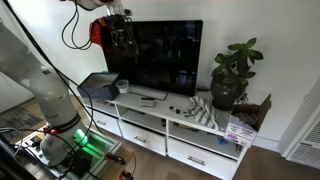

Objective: Place the cup to the right and behind the tv

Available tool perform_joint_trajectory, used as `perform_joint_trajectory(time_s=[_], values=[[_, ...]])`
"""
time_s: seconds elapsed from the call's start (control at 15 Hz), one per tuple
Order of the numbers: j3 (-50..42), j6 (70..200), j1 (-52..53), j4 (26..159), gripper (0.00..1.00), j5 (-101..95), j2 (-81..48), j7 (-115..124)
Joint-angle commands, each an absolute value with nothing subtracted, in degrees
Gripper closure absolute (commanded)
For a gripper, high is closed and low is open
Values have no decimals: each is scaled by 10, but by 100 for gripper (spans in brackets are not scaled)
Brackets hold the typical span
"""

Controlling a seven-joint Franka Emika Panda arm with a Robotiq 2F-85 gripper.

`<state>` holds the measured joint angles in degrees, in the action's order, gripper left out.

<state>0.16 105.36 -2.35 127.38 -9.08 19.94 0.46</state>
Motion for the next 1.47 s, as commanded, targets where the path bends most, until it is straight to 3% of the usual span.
perform_joint_trajectory(time_s=[0.0,0.8,1.4], values=[[19,1084,4,1312,0,-57,179,33],[48,1325,46,1342,0,46,-8,55],[47,1319,45,1329,0,30,-27,68]])
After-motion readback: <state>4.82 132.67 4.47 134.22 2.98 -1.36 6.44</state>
